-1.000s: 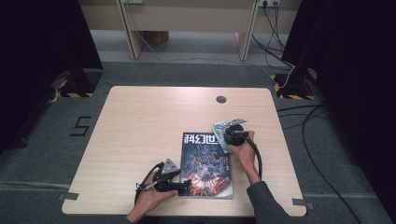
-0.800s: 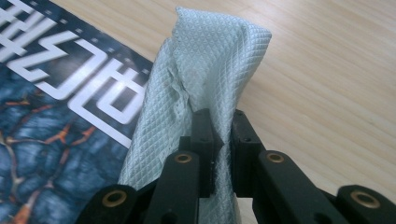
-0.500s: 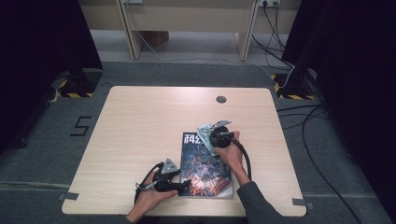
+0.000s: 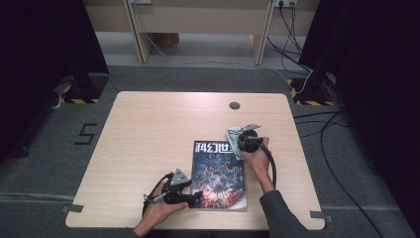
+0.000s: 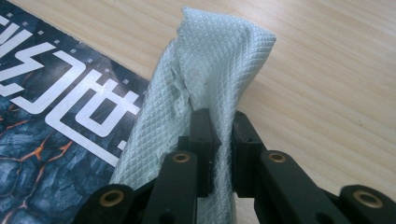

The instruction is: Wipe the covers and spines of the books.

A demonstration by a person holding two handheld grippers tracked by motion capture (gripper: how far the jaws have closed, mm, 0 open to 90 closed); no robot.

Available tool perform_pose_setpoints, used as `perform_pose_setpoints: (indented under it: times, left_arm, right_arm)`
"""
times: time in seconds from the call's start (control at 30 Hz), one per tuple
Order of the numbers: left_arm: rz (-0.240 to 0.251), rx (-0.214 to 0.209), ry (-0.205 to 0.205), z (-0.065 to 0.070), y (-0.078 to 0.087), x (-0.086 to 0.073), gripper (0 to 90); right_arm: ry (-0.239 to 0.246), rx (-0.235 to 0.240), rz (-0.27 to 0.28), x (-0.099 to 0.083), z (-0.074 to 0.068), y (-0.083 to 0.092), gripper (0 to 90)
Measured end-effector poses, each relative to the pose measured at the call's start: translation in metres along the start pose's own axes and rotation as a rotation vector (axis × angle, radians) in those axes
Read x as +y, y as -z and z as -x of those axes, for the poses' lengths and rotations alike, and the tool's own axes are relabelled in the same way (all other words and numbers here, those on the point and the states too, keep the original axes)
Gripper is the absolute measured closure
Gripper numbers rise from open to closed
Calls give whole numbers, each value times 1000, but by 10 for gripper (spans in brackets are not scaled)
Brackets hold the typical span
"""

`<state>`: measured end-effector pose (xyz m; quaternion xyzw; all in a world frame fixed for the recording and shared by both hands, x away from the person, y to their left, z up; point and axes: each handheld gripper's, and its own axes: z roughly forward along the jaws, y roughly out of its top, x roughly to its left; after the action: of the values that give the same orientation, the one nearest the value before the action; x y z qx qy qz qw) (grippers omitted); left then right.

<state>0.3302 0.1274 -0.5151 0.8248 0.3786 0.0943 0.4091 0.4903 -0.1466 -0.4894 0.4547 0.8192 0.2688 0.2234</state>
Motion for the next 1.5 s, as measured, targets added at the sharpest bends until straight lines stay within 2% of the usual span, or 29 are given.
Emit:
perform_pose_setpoints:
  times: [0.1,0.23,0.27,0.3,0.33,0.37,0.43,0.47,0.53,0.6,0.63,0.67,0.7,0.73,0.83,0.93,1.07,1.17,1.2,1.23,1.3,1.47,1.5]
  left_arm:
    - [-3,-1,-2,0,0,0,360]
    - [0,-4,-2,0,0,0,359]
    - [-1,-4,-3,-1,0,0,359]
    - [-1,-4,-3,-1,0,0,359]
    - [0,-7,-4,-1,0,0,358]
    - [0,-7,-4,-1,0,0,357]
    - [6,-15,-5,-2,0,-1,357]
    - [6,-15,-5,-2,0,-1,357]
    - [4,-15,-6,-2,0,0,357]
    - [4,-15,-9,-2,0,-1,357]
    - [4,-15,-9,-2,0,-1,357]
    - [5,-15,-5,-1,0,0,357]
    - [5,-15,-5,-1,0,0,357]
    - [5,-15,-7,-2,0,-1,357]
    - [5,-15,-7,-2,0,-1,357]
    - [4,-17,-9,-2,0,-1,357]
    - [0,-19,-10,-1,1,-1,358]
    - [-2,-25,-12,-1,2,-2,360]
    - [-4,-27,-16,0,3,-2,360]
    - [-4,-27,-16,0,3,-2,360]
    - [-3,-27,-15,1,3,-3,360]
    - [-3,-24,-10,2,3,-3,362]
    - [-3,-24,-10,2,3,-3,363]
  right_arm:
    - [27,-11,-2,1,-5,0,829]
    - [25,33,6,4,-14,-1,827]
    - [41,46,1,7,-24,-3,828]
    - [41,46,1,7,-24,-3,828]
    - [52,73,2,12,-34,-5,827]
    - [52,73,2,12,-34,-5,827]
    - [71,93,6,19,-48,-10,822]
    - [71,93,6,19,-48,-10,822]
    - [76,131,13,25,-61,-14,822]
    - [88,153,14,28,-70,-15,822]
    - [88,153,14,28,-70,-15,822]
    - [99,165,13,31,-77,-16,822]
    - [99,165,13,31,-77,-16,822]
    - [102,187,10,33,-84,-16,821]
    - [116,220,19,33,-91,-17,820]
    - [141,224,20,33,-95,-16,819]
    - [129,239,17,32,-91,-16,806]
    - [129,225,13,29,-86,-14,805]
    - [122,214,10,27,-79,-12,805]
    - [122,214,10,27,-79,-12,805]
    - [112,193,2,22,-66,-9,805]
    - [67,164,-3,12,-43,-3,805]
    - [67,164,-3,12,-43,-3,805]
